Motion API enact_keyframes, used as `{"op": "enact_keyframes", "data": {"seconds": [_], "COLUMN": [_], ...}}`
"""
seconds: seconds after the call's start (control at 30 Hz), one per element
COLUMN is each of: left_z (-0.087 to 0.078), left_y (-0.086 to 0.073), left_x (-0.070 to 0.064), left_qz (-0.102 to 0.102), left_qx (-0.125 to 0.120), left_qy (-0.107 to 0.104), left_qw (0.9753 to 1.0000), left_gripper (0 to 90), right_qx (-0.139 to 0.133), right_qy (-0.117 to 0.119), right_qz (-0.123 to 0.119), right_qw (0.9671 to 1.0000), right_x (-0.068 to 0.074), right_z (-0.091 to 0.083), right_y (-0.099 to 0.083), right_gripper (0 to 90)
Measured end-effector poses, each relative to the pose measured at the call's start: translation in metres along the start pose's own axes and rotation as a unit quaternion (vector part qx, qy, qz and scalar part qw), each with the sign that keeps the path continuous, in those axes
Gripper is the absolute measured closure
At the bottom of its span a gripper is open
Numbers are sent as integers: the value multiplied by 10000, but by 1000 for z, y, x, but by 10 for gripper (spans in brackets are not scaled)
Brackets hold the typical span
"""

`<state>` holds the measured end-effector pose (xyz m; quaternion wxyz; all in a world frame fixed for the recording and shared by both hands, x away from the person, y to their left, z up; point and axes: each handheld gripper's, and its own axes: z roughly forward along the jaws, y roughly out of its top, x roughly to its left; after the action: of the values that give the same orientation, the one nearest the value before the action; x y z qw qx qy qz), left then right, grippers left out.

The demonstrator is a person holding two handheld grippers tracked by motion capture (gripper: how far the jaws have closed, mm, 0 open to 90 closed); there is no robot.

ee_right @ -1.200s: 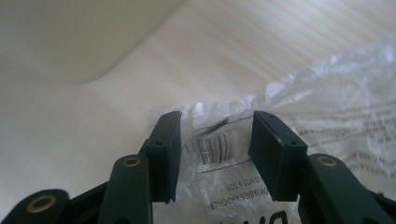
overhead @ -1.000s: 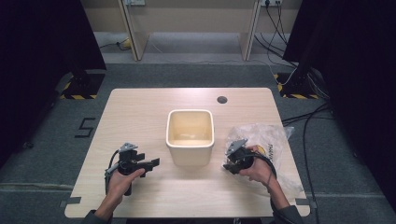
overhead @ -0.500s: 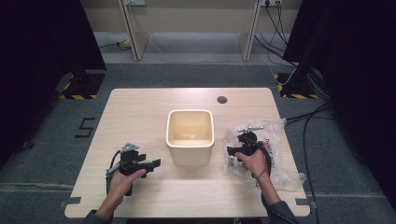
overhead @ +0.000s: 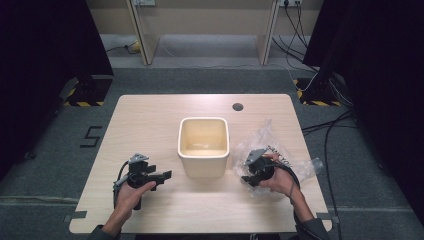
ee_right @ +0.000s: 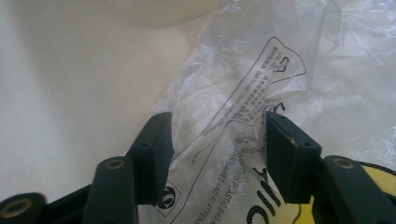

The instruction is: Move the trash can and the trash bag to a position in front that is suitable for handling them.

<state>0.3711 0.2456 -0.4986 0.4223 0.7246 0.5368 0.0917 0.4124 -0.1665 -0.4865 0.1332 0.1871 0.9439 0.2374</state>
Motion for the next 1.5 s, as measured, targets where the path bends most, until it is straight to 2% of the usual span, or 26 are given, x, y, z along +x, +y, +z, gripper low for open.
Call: {"op": "enact_keyframes", "data": {"seconds": [0.13,0.17,0.2,0.23,0.27,0.3,0.33,0.37,0.43,0.47,0.5,0.6,0.63,0.7,0.8,0.83,0.87,0.9,1.0,1.13,1.27,1.3,1.37,1.43,1.47,1.5], "left_z": [-1,-1,-1,0,0,0,0,1,1,1,1,1,1,0,0,0,0,0,1,1,1,1,0,0,0,0], "left_y": [0,0,0,0,0,0,0,0,0,0,0,0,0,0,0,0,0,-1,-1,-1,-1,-1,-1,-1,-1,-1], "left_x": [0,0,0,0,0,0,0,0,-1,-1,-1,-1,1,1,1,1,1,0,-1,-1,-1,-1,-1,-1,0,0], "left_qz": [19,27,17,7,7,16,20,38,34,34,43,32,40,30,35,65,65,71,100,104,106,100,102,101,83,88], "left_qx": [-14,-15,-14,-5,-5,2,3,7,14,14,28,26,17,13,14,10,10,17,36,29,33,32,26,24,17,18], "left_qy": [10,17,22,25,25,21,17,16,17,17,4,9,4,29,38,27,27,40,33,36,41,45,45,45,50,49], "left_qw": [10000,10000,10000,10000,10000,10000,10000,10000,10000,10000,10000,10000,10000,10000,10000,10000,10000,10000,9999,9999,9999,9999,9999,9999,10000,9999], "left_gripper": [211,211,211,211,211,211,211,211,211,211,211,211,211,211,211,211,211,212,212,212,212,212,212,212,212,212], "right_qx": [-456,-681,-681,-726,-726,-761,-902,-1162,-1316,-1316,-1344,-1229,-1066,-799,-557,-367,-367,-263,-293,-303,-483,-808,-950,-880,-880,-673], "right_qy": [-75,-199,-199,-446,-446,-549,-659,-627,-435,-435,-493,-576,-542,-585,-458,-461,-461,-289,-40,465,431,287,19,-510,-510,-1145], "right_qz": [-39,497,497,1484,1484,1799,2259,3217,3643,3643,3827,3692,3451,3077,2921,2398,2398,1837,1459,441,505,1113,1599,2560,2560,3554], "right_qw": [9989,9962,9962,9852,9852,9792,9677,9376,9209,9209,9127,9194,9309,9463,9537,9690,9690,9822,9889,9975,9966,9901,9825,9613,9613,9252], "right_x": [5,2,2,-3,-3,-5,-9,-12,-12,-12,-13,-14,-11,-7,-4,1,1,7,13,31,34,28,21,12,12,5], "right_z": [-20,-33,-33,-43,-43,-45,-47,-42,-29,-29,-17,-4,6,18,26,27,27,23,19,-1,-18,-35,-48,-65,-65,-78], "right_y": [-6,-8,-8,-9,-9,-10,-12,-11,-5,-5,6,20,27,29,27,25,25,23,19,-4,-17,-24,-28,-36,-36,-51], "right_gripper": [380,323,323,278,278,263,261,258,251,251,236,247,292,350,381,409,409,455,467,478,393,311,261,231,231,235]}}
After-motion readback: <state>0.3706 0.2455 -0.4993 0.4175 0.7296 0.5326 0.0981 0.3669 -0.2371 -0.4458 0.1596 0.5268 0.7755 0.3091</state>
